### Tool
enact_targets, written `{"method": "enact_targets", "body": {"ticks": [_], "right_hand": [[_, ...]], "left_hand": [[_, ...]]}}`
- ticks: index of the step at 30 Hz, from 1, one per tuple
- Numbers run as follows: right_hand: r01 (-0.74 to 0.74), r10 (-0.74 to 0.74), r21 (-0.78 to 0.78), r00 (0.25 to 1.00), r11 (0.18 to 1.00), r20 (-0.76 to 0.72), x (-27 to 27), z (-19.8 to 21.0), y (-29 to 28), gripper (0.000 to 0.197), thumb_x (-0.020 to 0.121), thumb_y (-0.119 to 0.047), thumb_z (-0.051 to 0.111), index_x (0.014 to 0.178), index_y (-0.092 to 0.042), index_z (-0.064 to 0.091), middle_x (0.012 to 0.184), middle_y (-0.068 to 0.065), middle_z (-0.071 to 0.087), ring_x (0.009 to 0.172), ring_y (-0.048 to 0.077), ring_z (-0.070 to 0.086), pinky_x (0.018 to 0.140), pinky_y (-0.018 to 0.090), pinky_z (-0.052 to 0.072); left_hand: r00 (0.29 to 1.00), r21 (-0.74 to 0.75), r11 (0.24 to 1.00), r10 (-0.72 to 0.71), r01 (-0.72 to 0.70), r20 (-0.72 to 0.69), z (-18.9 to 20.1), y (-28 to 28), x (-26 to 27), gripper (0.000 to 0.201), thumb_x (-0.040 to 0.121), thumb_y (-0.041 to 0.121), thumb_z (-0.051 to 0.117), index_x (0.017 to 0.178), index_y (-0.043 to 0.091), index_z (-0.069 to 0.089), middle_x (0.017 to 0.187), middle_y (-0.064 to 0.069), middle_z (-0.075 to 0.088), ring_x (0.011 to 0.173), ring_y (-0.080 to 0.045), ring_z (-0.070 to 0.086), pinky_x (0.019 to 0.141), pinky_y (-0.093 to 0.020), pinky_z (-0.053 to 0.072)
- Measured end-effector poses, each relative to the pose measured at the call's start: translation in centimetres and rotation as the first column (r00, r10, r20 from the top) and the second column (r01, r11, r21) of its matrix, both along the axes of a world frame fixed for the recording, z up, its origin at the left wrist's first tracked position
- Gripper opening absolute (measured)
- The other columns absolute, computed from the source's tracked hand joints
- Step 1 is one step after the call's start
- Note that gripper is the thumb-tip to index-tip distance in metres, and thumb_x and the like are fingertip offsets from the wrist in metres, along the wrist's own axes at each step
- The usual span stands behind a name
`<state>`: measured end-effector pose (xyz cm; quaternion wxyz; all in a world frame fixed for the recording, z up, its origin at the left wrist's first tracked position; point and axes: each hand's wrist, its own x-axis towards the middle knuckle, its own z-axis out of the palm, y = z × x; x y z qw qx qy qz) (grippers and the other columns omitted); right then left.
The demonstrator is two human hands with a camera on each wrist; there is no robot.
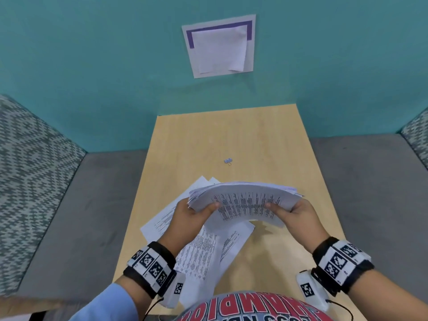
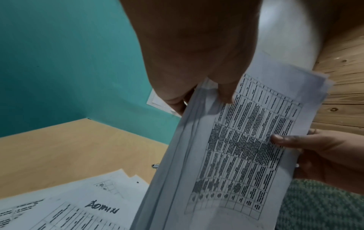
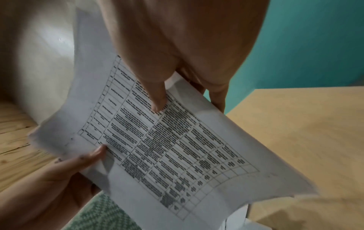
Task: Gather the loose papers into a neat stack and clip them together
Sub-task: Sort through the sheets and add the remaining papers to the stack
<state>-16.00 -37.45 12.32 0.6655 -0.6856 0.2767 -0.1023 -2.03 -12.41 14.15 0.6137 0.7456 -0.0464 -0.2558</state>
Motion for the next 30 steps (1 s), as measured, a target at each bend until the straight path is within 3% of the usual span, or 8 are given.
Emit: {"method": "enact_targets", "body": {"ticks": [3,7,13,16,19,24,26,30], "right_hand": [[0.002,-0.002,-0.015,1.0,1.0,0.0,-0.8,-0.4,0.5,0.019,0.091,-0.008,0.078,0.106,-0.019,0.08,0.101,-0.005,0.083,0.098,0.013,0.078,0.09,0.031,0.058],[-0.053,0.049,-0.078,0.997,0.996,-0.054,-1.3,-1.5,0.5,0.025,0.09,-0.006,0.077,0.099,-0.03,0.08,0.1,-0.005,0.082,0.101,0.019,0.076,0.09,0.036,0.058],[0.0,-0.014,-0.216,0.998,0.976,-0.064,-0.2,0.0,0.0,0.003,0.092,-0.022,0.077,0.093,-0.024,0.079,0.09,-0.001,0.082,0.09,0.014,0.076,0.084,0.038,0.059],[0.009,-0.011,-0.239,1.0,0.971,-0.006,-0.4,0.5,0.0,0.012,0.091,-0.023,0.079,0.101,-0.029,0.077,0.094,-0.006,0.081,0.092,0.007,0.075,0.084,0.03,0.059],[-0.048,0.042,-0.146,0.998,0.988,-0.04,-0.4,-0.5,0.0,0.021,0.088,-0.017,0.082,0.104,-0.029,0.077,0.098,-0.006,0.081,0.096,0.015,0.076,0.09,0.039,0.061],[-0.024,0.015,-0.133,0.997,0.991,-0.071,0.6,-1.1,0.1,0.018,0.088,-0.013,0.081,0.093,-0.031,0.078,0.093,-0.005,0.082,0.096,0.022,0.077,0.094,0.049,0.059],[-0.044,0.038,-0.183,0.999,0.982,-0.034,0.9,-0.3,0.2,0.014,0.09,-0.012,0.079,0.092,-0.026,0.079,0.094,0.004,0.08,0.096,0.027,0.075,0.091,0.046,0.057],[-0.172,0.205,-0.353,0.977,0.92,0.057,1.1,2.8,0.6,0.02,0.093,-0.003,0.072,0.093,-0.022,0.08,0.091,-0.013,0.077,0.085,0.001,0.07,0.075,0.013,0.049]], "left_hand": [[0.999,0.019,0.999,-0.039,0.039,0.037,0.4,-0.1,-0.6,0.014,0.092,0.01,0.084,0.099,0.018,0.075,0.066,0.015,0.079,0.062,-0.002,0.073,0.07,-0.015,0.061],[0.995,0.14,0.986,-0.094,0.091,0.015,-0.5,0.1,-1.3,0.024,0.091,0.013,0.084,0.076,0.023,0.069,0.045,0.02,0.064,0.045,0.004,0.056,0.046,-0.004,0.04],[0.995,0.137,0.99,-0.034,0.02,0.098,0.0,0.9,0.0,0.033,0.08,0.052,0.09,0.088,0.022,0.079,0.082,-0.012,0.075,0.075,-0.018,0.063,0.073,-0.037,0.051],[0.986,0.149,0.988,-0.061,0.037,0.157,0.7,0.9,0.3,0.01,0.087,0.03,0.089,0.088,0.025,0.081,0.078,0.003,0.078,0.068,-0.015,0.072,0.069,-0.031,0.057],[0.986,0.093,0.994,-0.07,0.056,0.151,1.3,1.0,0.6,0.028,0.086,0.011,0.089,0.112,0.015,0.079,0.099,0.012,0.084,0.091,-0.002,0.078,0.079,-0.02,0.061],[0.928,0.191,0.978,-0.15,0.087,0.342,3.9,1.5,2.7,0.023,0.086,0.015,0.089,0.106,0.021,0.079,0.104,0.006,0.082,0.093,-0.002,0.073,0.081,-0.016,0.057],[0.841,0.371,0.916,-0.315,0.149,0.439,6.0,1.5,3.7,0.018,0.087,0.026,0.087,0.103,0.03,0.078,0.099,0.013,0.081,0.092,-0.002,0.073,0.081,-0.021,0.057],[0.568,0.798,0.55,-0.749,0.246,0.342,9.2,-0.2,3.7,0.016,0.088,0.046,0.074,0.103,0.041,0.072,0.082,0.014,0.075,0.076,-0.01,0.065,0.068,-0.033,0.054]]}}
